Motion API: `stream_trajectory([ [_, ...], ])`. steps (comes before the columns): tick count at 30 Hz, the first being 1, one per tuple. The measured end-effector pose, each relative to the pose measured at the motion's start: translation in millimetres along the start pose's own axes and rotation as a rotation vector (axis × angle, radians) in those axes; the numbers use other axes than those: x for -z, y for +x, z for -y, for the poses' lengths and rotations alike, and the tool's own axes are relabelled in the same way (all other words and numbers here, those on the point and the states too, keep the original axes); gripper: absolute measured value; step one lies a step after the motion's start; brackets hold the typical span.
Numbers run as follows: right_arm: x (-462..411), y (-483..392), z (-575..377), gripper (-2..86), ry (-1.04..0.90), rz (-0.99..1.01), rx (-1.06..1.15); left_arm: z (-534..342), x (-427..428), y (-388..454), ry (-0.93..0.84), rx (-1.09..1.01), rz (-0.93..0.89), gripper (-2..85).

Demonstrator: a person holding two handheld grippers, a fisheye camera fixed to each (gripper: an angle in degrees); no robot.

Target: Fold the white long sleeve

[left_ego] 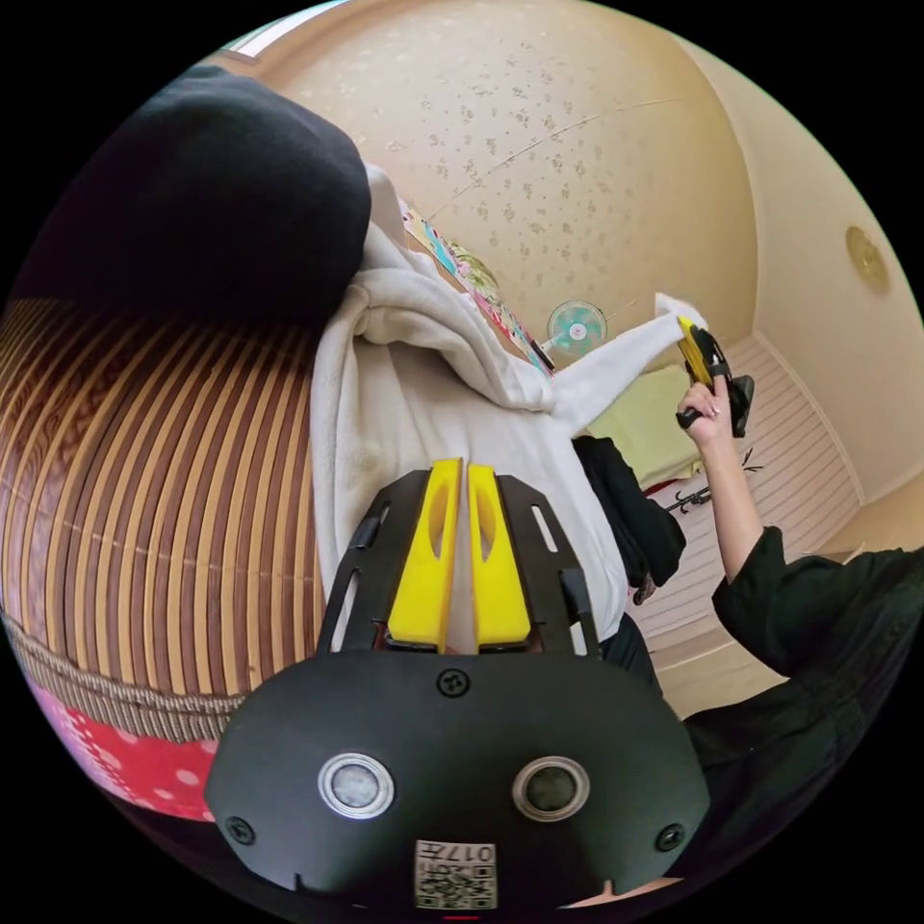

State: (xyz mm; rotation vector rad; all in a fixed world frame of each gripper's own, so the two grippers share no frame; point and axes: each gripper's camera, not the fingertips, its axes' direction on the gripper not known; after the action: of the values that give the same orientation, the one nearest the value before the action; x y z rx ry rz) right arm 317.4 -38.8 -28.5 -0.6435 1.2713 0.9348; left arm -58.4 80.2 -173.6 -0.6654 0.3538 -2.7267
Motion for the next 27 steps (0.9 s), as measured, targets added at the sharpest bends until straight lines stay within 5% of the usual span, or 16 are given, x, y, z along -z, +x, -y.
stream_trajectory([
  [2,-86.8,-26.2,-47.1,4.5,-0.201,0.137,0.071,0.1,-2.3,1.1,0.001,-0.002,-0.006,-0.6],
  [5,-228.6,-32.7,-159.8,5.6,-0.849,-0.021,0.076,0.4,-8.2,3.7,-0.002,-0.001,-0.008,-0.6],
  [7,-194.8,-29.6,-174.5,6.5,-0.578,0.039,-0.013,0.4,-13.2,5.4,-0.005,0.0,-0.01,-0.6],
  [9,-168.0,0.6,-180.8,10.0,-0.562,0.107,-0.29,-0.2,-20.8,8.1,-0.004,-0.002,-0.013,-0.6],
  [11,-138.3,9.7,-193.3,11.6,-0.514,0.162,-0.343,-1.1,-27.7,11.1,-0.001,-0.005,-0.01,-0.6],
  [19,-56.3,-26.5,-313.4,8.3,-0.636,-0.341,-0.121,1.0,-64.9,39.2,-0.03,0.042,0.053,-0.1],
  [22,-49.7,-52.5,-333.9,8.4,-0.696,-0.49,-0.043,7.1,-78.6,85.9,-0.11,0.021,0.279,0.3],
  [27,-82.5,-77.2,-307.4,8.7,-0.59,-0.59,0.077,16.3,-105.0,155.6,0.026,-0.092,0.703,-0.1],
])
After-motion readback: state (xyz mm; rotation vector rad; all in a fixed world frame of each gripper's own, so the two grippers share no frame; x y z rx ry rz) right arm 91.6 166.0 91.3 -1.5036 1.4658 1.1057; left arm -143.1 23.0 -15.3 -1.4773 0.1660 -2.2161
